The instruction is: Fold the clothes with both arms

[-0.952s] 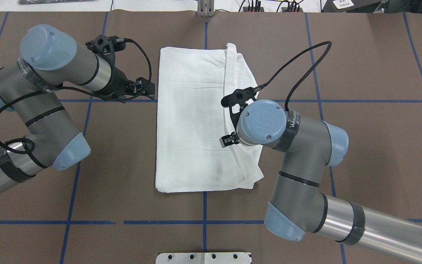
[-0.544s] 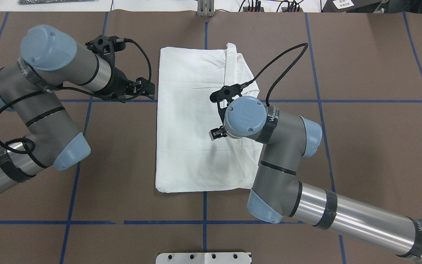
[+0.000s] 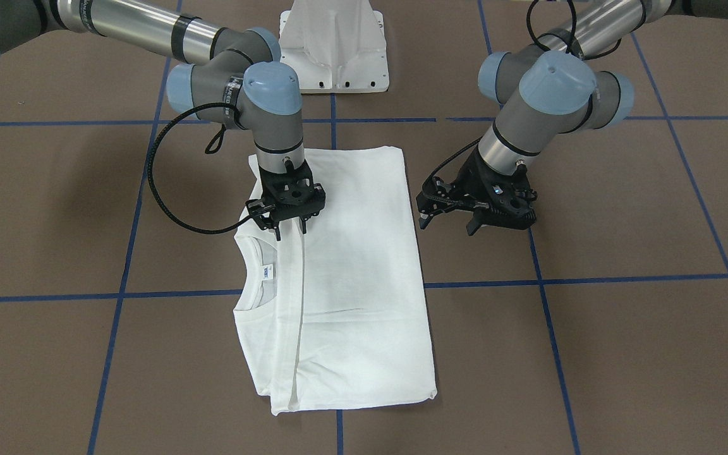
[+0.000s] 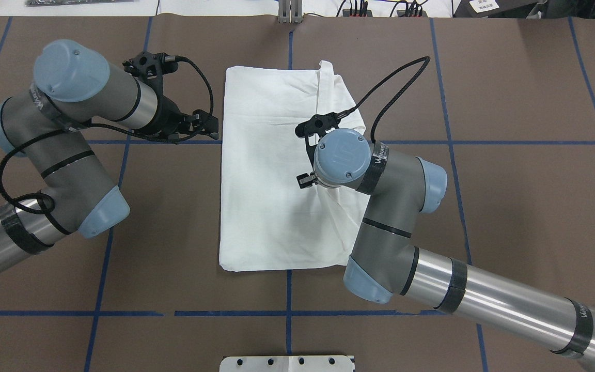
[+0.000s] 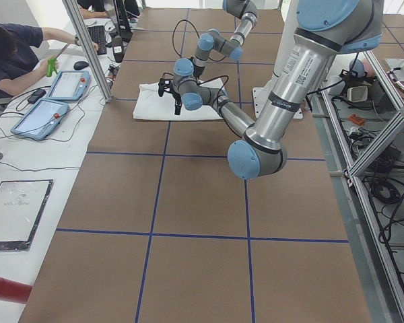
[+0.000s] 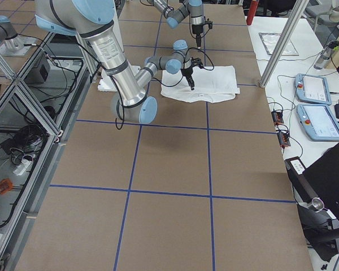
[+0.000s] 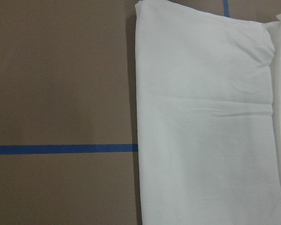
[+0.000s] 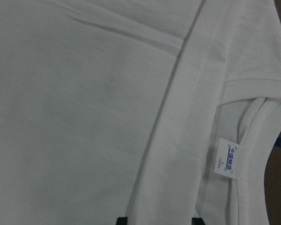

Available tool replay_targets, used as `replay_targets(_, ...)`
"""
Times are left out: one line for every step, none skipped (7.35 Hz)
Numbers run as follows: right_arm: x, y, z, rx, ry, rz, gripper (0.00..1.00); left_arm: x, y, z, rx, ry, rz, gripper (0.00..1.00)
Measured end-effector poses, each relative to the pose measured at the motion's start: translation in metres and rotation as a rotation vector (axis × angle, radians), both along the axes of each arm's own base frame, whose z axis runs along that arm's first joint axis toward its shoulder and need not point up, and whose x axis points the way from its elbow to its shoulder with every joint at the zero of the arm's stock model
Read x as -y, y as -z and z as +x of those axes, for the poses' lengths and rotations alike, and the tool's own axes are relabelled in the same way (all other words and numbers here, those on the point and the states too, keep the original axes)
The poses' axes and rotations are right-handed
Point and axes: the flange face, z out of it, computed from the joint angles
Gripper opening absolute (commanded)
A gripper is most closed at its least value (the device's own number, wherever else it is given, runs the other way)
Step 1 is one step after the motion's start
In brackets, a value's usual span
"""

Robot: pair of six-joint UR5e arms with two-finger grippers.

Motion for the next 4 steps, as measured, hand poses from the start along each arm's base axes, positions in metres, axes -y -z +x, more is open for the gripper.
replay_targets(0.0013,-0.0007,-0.0015,0.004,-0.002,0.000,0.42,0.0004,-0.0017,0.0004,-0.001,0.000,0.001,1.00)
replay_targets(0.0022,0.0001,-0.0025,0.007,-0.004,0.001,0.42,0.0005,-0.0030,0.0004,-0.001,0.001,0.001,1.00)
replay_targets(0.0027,0.0019,-0.0031,0.010,-0.004,0.002,0.42,0.0004,-0.0037,0.0003,-0.001,0.001,0.001,1.00)
replay_targets(0.0028,0.0035,-0.0034,0.012,-0.004,0.003,0.42,0.0005,-0.0040,0.0003,0.000,0.001,0.001,1.00)
